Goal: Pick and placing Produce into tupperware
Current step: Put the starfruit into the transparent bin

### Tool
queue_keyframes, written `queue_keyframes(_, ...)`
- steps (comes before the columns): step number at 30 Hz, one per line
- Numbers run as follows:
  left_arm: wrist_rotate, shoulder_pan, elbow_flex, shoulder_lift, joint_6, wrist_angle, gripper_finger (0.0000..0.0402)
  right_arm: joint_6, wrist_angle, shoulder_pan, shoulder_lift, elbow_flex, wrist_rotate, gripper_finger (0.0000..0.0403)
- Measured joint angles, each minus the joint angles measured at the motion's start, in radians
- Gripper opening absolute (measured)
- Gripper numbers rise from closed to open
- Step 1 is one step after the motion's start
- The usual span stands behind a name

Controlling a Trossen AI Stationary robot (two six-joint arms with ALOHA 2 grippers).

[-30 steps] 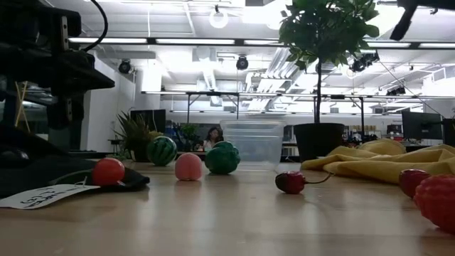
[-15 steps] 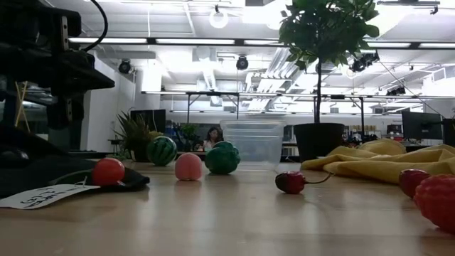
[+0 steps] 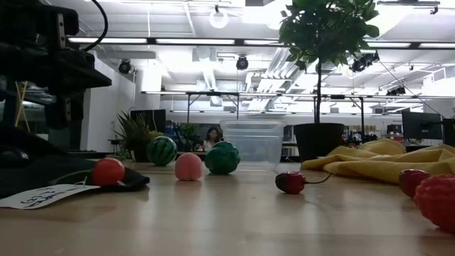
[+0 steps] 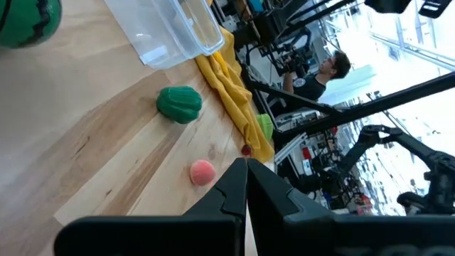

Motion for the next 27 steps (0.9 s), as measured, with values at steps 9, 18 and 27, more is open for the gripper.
queue_keyframes(9, 0.001, 0.000, 0.000, 0.000, 0.000, 0.000, 0.0001, 0.285, -0.140, 0.286, 0.130, 0.012, 0.168, 0.0000)
queue_keyframes(18, 0.000, 0.000, 0.000, 0.000, 0.001, 0.000, 0.0001, 0.903, -0.279, 0.537, 0.288, 0.012, 0.243, 0.0000)
queue_keyframes(27, -0.002, 0.000, 0.000, 0.000, 0.001, 0.000, 0.0001, 1.247, -0.314, 0.643, 0.431, 0.012, 0.105, 0.0001)
